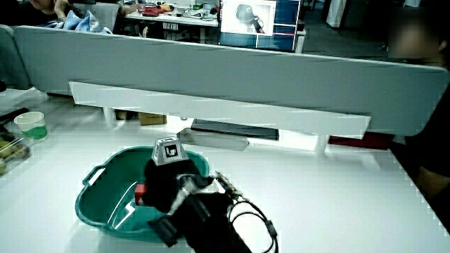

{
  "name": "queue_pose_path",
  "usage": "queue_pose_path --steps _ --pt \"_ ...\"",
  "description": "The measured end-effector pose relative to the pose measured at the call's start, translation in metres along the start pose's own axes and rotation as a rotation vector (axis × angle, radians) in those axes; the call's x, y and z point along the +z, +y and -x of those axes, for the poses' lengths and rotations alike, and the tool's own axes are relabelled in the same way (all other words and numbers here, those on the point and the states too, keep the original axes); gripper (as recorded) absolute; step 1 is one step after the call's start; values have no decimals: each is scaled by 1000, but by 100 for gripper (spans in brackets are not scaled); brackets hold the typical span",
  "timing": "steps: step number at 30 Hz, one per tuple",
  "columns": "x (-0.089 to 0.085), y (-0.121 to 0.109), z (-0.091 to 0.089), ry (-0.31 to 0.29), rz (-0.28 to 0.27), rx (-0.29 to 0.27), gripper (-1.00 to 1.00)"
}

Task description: Pick red block

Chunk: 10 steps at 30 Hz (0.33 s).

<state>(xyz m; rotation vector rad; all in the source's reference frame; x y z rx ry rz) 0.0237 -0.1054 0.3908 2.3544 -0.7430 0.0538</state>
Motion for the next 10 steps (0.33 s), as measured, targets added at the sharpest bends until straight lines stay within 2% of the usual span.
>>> queue_pose_path --steps 2,3,7,10 --pt "3 -6 0 -3 -28 -2 100" --pt "5 -9 0 1 -16 5 100" --pt "12 -23 -3 8 -46 12 100" --pt "15 -34 -7 7 -67 -7 100"
